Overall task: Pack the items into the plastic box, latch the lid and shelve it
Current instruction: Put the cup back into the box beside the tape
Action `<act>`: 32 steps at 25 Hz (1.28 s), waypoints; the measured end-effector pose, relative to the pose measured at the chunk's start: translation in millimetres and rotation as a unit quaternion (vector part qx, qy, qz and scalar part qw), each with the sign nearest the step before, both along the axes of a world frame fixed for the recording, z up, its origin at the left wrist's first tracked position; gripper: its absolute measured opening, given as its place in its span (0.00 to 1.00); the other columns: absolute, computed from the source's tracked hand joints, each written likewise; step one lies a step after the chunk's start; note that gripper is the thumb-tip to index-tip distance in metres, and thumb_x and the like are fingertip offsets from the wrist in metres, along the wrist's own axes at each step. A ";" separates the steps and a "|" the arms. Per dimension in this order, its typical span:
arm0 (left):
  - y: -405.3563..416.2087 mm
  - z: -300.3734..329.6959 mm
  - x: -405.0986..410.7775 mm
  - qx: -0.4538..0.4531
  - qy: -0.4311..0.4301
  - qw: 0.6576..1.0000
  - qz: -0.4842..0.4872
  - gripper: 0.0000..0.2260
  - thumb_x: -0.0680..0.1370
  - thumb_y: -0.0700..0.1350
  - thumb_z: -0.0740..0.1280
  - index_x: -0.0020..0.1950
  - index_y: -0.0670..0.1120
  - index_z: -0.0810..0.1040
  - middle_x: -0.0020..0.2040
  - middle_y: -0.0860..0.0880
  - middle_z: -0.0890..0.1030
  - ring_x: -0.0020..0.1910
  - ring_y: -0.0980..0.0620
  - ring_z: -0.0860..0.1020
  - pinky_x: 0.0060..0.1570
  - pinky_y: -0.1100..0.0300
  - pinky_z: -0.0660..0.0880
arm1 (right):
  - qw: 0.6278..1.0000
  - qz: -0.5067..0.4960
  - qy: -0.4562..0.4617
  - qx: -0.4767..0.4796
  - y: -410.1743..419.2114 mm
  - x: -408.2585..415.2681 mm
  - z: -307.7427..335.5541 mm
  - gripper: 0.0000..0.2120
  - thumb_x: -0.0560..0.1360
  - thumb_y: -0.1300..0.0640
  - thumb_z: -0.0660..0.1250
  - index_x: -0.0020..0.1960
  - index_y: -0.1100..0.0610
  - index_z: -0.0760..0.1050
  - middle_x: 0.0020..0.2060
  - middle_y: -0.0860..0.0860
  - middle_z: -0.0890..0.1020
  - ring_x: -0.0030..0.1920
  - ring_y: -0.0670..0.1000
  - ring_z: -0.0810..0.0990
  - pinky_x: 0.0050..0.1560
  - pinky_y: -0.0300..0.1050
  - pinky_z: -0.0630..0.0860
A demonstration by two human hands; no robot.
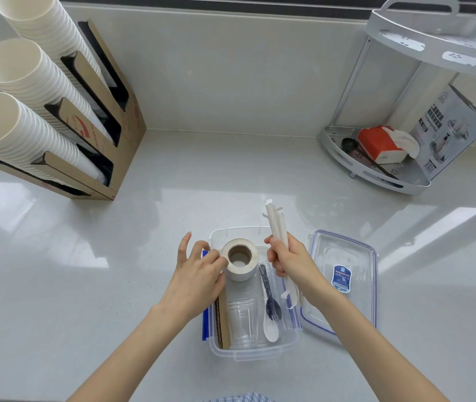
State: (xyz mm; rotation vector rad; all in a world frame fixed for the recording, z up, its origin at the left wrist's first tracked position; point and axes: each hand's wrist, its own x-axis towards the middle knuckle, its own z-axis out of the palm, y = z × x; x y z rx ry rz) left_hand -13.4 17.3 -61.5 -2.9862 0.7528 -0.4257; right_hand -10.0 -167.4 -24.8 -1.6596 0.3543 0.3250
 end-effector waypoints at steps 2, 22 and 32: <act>-2.0 -0.5 0.0 -0.020 -0.002 1.000 0.001 0.04 0.67 0.47 0.66 0.38 0.52 0.80 0.35 0.56 0.81 0.44 0.48 0.81 0.62 0.46 0.54 | 1.000 -0.004 0.005 0.014 0.8 -0.2 3.3 0.08 0.79 0.58 0.55 0.42 0.52 0.69 0.29 0.50 0.71 0.17 0.41 0.63 0.23 0.33 0.61; -19.1 2.6 13.1 -0.067 0.190 0.979 0.037 0.09 0.73 0.42 0.63 0.47 0.47 0.81 0.47 0.52 0.84 0.55 0.46 0.74 0.54 0.53 0.49 | 0.998 -0.026 0.044 0.031 0.9 -0.7 -2.9 0.07 0.78 0.58 0.55 0.43 0.54 0.69 0.30 0.50 0.71 0.24 0.45 0.63 0.24 0.34 0.63; -35.6 21.8 7.3 -0.124 0.169 0.978 0.010 0.11 0.76 0.46 0.58 0.54 0.47 0.77 0.55 0.51 0.80 0.59 0.48 0.72 0.59 0.56 0.50 | 0.999 -0.007 0.045 0.014 -3.0 -0.1 3.6 0.06 0.78 0.60 0.54 0.45 0.56 0.69 0.29 0.49 0.70 0.24 0.44 0.64 0.24 0.34 0.63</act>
